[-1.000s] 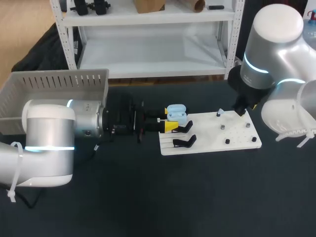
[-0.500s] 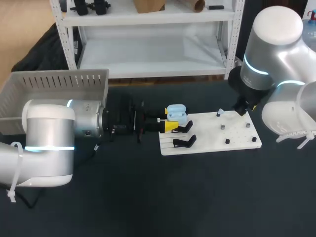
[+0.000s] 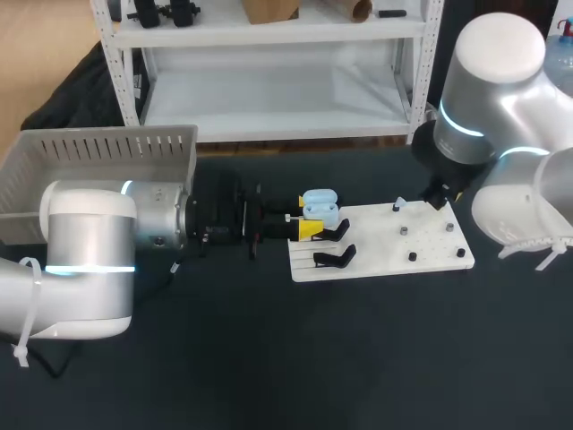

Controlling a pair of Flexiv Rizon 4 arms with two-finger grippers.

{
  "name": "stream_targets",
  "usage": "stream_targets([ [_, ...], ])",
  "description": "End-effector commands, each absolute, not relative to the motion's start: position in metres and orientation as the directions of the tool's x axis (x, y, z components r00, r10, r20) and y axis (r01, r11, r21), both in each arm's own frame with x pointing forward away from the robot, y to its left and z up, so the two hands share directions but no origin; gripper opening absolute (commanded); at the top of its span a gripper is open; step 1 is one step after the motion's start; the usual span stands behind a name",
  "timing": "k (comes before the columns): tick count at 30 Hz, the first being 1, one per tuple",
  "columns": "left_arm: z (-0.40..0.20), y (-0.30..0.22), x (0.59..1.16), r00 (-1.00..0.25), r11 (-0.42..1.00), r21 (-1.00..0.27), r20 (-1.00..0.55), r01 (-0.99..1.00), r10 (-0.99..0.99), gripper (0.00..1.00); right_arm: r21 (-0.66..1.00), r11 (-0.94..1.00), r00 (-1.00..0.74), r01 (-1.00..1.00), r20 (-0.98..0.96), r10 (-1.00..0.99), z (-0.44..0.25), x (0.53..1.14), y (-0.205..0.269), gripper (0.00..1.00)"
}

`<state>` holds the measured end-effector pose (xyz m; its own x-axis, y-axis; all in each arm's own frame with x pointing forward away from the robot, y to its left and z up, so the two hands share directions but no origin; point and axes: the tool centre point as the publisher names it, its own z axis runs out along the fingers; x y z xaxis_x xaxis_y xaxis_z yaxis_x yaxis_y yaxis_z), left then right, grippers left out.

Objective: Pick up each earbud case from the left stands, insert the matching earbuds, close the lid, and place the case in the box.

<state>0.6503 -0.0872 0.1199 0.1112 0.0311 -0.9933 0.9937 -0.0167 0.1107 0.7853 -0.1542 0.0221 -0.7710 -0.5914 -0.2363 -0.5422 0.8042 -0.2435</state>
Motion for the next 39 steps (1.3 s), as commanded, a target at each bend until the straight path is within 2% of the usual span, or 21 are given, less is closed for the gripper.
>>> stream_targets([
  [1,0.120,-0.088,0.649,0.112,-0.011,0.112,-0.993,0.994,0.033,0.00,-0.244,0.806,-0.773,-0.540,-0.235,-0.589,0.021,0.786,-0.154,0.31],
  [2,0.120,-0.088,0.649,0.112,-0.011,0.112,-0.993,0.994,0.033,0.00,-0.244,0.806,-0.773,-0.540,-0.234,-0.589,0.021,0.785,-0.153,0.27],
  [3,0.120,-0.088,0.649,0.112,-0.011,0.112,-0.993,0.994,0.033,0.00,-0.244,0.805,-0.773,-0.540,-0.234,-0.590,0.020,0.784,-0.153,0.18],
  [5,0.120,-0.088,0.649,0.112,-0.011,0.112,-0.993,0.994,0.033,0.00,-0.244,0.805,-0.773,-0.541,-0.233,-0.590,0.020,0.784,-0.152,0.07],
  [7,0.120,-0.088,0.649,0.112,-0.011,0.112,-0.993,0.994,0.033,0.00,-0.244,0.805,-0.773,-0.541,-0.231,-0.590,0.020,0.784,-0.152,0.00],
  [17,0.120,-0.088,0.649,0.112,-0.011,0.112,-0.993,0.994,0.033,0.00,-0.252,0.805,-0.773,-0.537,-0.235,-0.590,0.026,0.781,-0.152,0.00],
  [30,0.120,-0.088,0.649,0.112,-0.011,0.112,-0.993,0.994,0.033,0.00,-0.278,0.809,-0.772,-0.517,-0.256,-0.582,0.087,0.740,-0.145,0.00],
  [39,0.120,-0.088,0.649,0.112,-0.011,0.112,-0.993,0.994,0.033,0.00,-0.310,0.799,-0.755,-0.514,-0.278,-0.594,0.178,0.672,-0.086,0.00],
])
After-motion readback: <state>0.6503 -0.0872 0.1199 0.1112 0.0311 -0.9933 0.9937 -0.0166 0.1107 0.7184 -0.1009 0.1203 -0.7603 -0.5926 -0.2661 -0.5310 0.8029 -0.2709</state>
